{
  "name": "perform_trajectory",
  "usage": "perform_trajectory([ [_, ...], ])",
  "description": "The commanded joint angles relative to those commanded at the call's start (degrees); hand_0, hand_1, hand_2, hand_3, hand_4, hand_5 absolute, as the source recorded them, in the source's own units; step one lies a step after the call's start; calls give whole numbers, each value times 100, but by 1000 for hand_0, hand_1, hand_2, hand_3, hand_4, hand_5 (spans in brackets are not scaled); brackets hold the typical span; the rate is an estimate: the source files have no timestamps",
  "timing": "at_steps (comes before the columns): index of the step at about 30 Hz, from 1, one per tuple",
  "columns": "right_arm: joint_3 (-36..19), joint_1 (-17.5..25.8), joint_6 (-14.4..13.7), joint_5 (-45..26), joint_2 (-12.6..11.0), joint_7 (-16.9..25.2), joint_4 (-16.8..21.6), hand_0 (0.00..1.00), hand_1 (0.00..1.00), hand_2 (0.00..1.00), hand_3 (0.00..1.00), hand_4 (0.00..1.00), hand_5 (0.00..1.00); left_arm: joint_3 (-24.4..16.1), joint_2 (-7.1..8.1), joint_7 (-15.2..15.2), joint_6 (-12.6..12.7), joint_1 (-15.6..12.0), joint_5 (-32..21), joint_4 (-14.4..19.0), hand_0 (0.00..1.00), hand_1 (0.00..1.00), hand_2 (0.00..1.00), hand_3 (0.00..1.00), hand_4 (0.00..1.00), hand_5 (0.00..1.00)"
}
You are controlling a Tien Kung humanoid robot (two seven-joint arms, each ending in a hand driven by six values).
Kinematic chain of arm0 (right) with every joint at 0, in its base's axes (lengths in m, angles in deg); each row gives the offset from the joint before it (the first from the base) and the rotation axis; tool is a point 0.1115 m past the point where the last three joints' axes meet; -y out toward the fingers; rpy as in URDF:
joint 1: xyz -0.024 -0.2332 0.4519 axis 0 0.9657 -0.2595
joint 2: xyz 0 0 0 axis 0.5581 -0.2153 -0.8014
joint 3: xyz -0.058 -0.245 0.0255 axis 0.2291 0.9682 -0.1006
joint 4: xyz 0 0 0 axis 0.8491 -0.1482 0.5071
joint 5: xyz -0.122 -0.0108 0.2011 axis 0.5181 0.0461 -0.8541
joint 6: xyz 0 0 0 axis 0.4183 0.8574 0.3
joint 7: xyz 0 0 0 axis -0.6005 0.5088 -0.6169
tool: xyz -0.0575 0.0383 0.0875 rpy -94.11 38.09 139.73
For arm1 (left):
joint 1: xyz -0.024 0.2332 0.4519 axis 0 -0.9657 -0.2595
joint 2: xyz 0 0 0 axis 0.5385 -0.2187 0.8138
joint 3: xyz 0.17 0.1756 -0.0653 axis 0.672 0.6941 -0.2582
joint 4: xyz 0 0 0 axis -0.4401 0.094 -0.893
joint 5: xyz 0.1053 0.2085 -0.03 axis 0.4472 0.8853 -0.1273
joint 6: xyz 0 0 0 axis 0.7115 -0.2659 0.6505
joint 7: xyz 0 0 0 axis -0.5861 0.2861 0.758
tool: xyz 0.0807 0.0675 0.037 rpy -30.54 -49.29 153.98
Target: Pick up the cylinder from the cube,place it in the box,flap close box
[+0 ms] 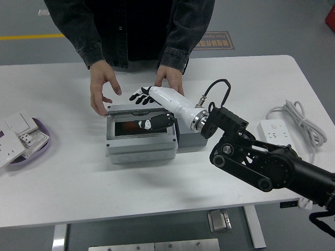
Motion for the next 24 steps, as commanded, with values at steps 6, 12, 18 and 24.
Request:
perform_trajectory([
  [6,42,303,-39,-438,41,92,8,643,626,668,722,749,285,100,-4,-28,1,-9,-45,0,599,585,570,611,694,362],
  [12,-491,573,-205,-809,-41,321,103,632,628,677,727,737,298,-78,-29,19,-1,-28,109,0,599,585,570,610,692,361],
  [18,-1362,1038,-459,-788,-202,625,669,620,616,680,735,734,305,-298,-21,88,25,-65,255,15,599,583,572,611,681,394],
  [24,-2415,1713,-542,-1056,-210,1190,1001,614,614,676,726,723,295,-295,8,100,67,-130,149,27,599,585,572,612,688,391],
])
